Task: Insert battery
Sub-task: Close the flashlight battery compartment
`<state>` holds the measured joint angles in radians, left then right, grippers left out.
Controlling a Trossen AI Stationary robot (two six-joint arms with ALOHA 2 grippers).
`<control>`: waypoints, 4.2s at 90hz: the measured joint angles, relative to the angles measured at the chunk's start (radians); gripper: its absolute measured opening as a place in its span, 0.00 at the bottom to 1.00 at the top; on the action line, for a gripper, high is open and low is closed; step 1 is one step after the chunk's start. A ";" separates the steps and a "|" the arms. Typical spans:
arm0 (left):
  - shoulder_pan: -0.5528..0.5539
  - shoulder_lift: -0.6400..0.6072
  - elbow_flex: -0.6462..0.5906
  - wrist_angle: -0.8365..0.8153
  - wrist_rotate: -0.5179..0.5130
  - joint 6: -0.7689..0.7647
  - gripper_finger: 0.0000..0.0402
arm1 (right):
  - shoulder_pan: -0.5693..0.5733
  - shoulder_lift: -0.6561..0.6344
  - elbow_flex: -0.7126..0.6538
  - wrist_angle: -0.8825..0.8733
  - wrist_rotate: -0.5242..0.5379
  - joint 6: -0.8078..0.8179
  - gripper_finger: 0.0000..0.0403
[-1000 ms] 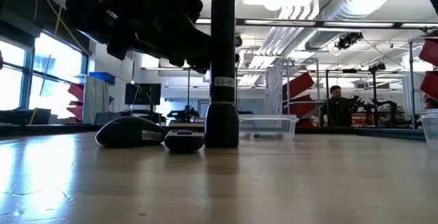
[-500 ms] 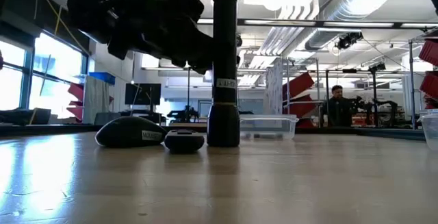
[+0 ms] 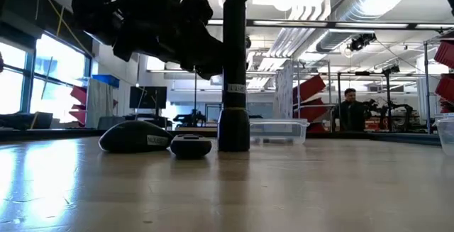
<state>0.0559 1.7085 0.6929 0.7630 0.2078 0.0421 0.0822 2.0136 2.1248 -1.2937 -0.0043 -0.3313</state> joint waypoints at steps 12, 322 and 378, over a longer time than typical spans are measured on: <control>0.002 0.000 0.000 -0.005 -0.015 -0.008 0.38 | 0.000 -0.001 -0.014 0.005 0.022 0.082 0.31; 0.044 -0.039 0.045 -0.099 -0.029 -0.093 0.54 | 0.039 -0.027 0.231 0.010 0.162 0.245 0.62; 0.068 -0.040 0.044 -0.113 -0.052 -0.117 0.54 | 0.039 -0.110 0.232 0.009 0.200 0.332 0.62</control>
<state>0.1242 1.6688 0.7372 0.6497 0.1556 -0.0750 0.1207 1.9035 2.3566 -1.2849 0.1957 0.0007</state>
